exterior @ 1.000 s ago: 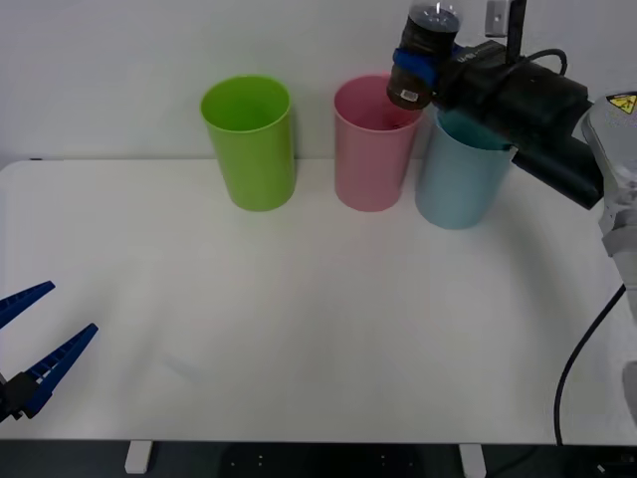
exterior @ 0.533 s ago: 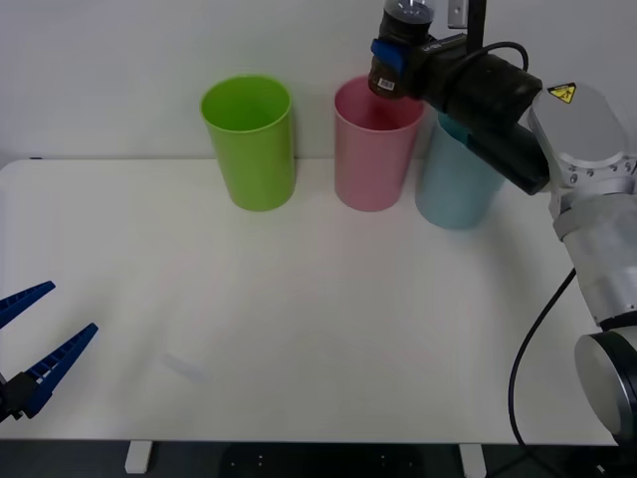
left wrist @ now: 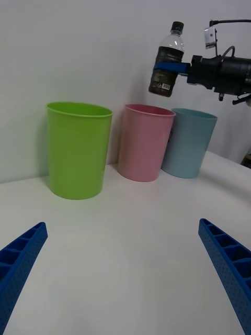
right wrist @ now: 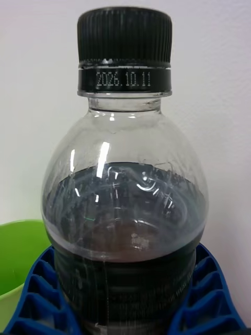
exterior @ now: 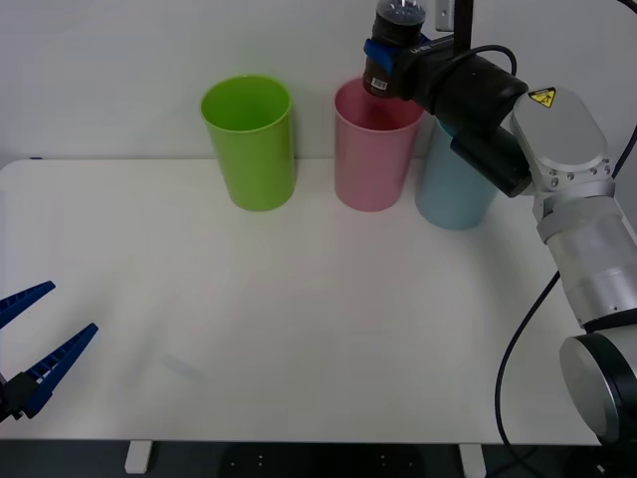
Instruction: Grasp the object on the table and drop it into the matching bin: aluminum can to the light blue bin, PET bottle to the pink bin.
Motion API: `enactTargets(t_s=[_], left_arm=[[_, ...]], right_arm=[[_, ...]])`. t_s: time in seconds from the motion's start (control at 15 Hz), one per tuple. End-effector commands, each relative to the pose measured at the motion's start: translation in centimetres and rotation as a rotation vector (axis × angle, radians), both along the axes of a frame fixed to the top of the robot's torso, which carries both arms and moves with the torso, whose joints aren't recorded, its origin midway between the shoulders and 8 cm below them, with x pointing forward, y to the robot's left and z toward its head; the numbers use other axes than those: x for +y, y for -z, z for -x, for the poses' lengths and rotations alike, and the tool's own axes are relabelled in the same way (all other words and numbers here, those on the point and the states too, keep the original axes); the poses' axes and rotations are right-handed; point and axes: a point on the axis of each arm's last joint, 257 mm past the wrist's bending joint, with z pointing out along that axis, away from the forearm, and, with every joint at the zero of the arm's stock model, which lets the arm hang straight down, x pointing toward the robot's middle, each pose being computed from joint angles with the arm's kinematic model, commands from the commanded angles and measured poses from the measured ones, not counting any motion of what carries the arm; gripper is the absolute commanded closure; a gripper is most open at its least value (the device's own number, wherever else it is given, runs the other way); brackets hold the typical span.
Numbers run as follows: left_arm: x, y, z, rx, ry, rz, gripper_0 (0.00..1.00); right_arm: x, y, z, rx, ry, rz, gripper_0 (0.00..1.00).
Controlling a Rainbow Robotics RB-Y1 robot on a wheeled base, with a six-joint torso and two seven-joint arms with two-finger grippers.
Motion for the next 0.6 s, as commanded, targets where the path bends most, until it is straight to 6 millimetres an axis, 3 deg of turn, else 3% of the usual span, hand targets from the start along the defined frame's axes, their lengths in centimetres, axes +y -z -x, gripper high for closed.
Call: enactTargets(t_s=[0.07,0.6], left_arm=[[0.0,0.0,0.0,0.0,0.0,0.0,0.0],[0.0,0.0,0.0,0.0,0.0,0.0,0.0]], right_arm=[[-0.12,-0.07,-0.06,-0.006,0.006,0.005,0.0],[-0.3,0.19,0.7,-0.019,0.0,-0.007,0.0]])
